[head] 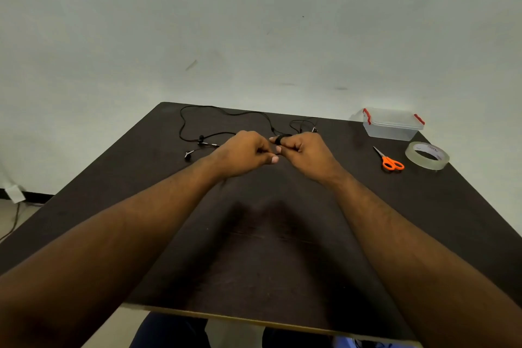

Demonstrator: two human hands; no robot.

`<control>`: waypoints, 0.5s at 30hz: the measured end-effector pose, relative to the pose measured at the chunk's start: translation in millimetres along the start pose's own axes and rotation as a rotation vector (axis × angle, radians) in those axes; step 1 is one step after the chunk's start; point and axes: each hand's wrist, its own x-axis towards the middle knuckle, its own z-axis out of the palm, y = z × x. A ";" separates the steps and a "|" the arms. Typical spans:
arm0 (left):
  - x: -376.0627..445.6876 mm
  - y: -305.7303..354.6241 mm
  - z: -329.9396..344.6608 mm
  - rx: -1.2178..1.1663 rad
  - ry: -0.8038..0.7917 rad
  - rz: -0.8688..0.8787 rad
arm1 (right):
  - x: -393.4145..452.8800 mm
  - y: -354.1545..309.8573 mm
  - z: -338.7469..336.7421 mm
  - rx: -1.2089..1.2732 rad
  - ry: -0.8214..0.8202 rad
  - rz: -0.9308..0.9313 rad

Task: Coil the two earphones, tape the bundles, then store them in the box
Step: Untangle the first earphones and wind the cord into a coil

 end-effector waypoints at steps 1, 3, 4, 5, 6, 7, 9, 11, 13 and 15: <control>-1.5 -0.7 -3.2 0.015 0.001 0.008 | -1.6 3.6 -1.3 -0.023 -0.020 0.040; -2.6 -2.3 -8.3 0.049 -0.013 0.033 | -4.5 9.9 -1.8 -0.027 -0.094 0.144; -2.6 -2.7 -9.7 0.072 -0.024 0.048 | -5.5 10.0 -0.7 -0.013 -0.144 0.206; -2.4 -2.4 -10.7 0.105 -0.027 0.066 | -6.0 8.4 1.1 0.033 -0.197 0.273; -1.7 -1.9 -11.6 0.145 -0.022 0.091 | -6.2 5.5 2.7 0.127 -0.248 0.343; -1.1 -1.2 -12.9 0.176 -0.012 0.125 | -6.5 2.2 3.8 0.263 -0.293 0.413; -0.1 -0.7 -15.6 0.146 0.018 0.204 | -7.2 -4.7 0.5 0.543 -0.384 0.541; -0.9 0.3 -17.4 -0.036 0.055 0.240 | -7.7 -8.4 -6.9 0.743 -0.467 0.585; -4.7 3.9 -16.8 -0.327 0.072 0.201 | -8.2 -12.1 -11.8 0.928 -0.492 0.563; -8.3 10.0 -11.1 -0.598 0.075 0.130 | -8.8 -17.1 -12.6 1.094 -0.450 0.511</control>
